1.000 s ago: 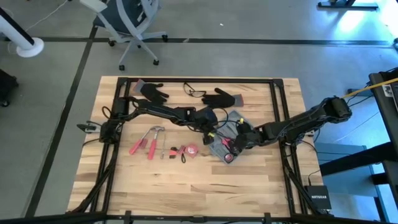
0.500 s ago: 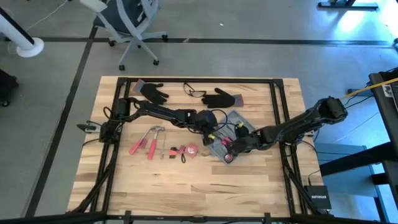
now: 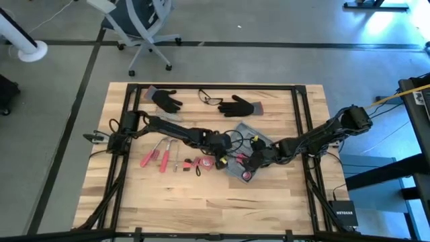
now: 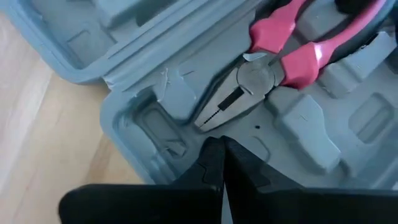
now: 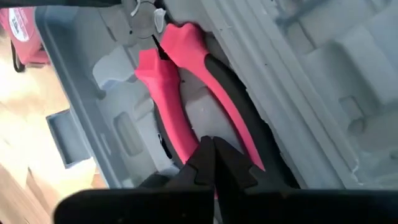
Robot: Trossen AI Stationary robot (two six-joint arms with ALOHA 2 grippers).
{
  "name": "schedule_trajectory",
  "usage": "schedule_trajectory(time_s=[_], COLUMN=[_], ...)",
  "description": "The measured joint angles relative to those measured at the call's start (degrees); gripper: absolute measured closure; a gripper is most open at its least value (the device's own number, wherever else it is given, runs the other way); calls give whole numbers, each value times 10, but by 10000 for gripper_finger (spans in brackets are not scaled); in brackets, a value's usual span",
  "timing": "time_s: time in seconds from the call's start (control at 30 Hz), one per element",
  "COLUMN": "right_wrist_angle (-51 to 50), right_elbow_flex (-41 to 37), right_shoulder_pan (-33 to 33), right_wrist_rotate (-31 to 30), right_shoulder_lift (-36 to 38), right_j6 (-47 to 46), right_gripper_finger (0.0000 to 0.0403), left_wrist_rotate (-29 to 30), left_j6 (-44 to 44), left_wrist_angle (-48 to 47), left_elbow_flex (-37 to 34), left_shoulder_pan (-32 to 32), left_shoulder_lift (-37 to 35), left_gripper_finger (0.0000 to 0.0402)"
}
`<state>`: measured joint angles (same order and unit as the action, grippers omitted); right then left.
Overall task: Prefit tool cases
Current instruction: Remove the orange pliers from the gray prefit tool case
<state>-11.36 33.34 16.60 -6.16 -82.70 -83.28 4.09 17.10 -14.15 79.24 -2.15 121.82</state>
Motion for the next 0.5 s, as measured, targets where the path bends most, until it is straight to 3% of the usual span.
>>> schedule_trajectory(time_s=[0.2,0.33,0.43,0.5], right_wrist_angle=[13,20,19,18], right_elbow_flex=[0,0,0,0], right_shoulder_pan=[14,36,46,48], right_wrist_rotate=[-1,-12,-8,-8], right_shoulder_lift=[-1,-1,-1,-1], right_j6=[13,17,17,16], right_gripper_finger=[403,403,403,403], left_wrist_rotate=[26,51,15,-18], left_j6=[2,-83,-111,-43], left_wrist_angle=[-10,0,-30,-64], left_elbow_flex=[-3,-2,-1,-2], left_shoulder_pan=[-6,2,20,37], left_shoulder_lift=[-21,-53,-61,-60], left_gripper_finger=[401,401,401,401])
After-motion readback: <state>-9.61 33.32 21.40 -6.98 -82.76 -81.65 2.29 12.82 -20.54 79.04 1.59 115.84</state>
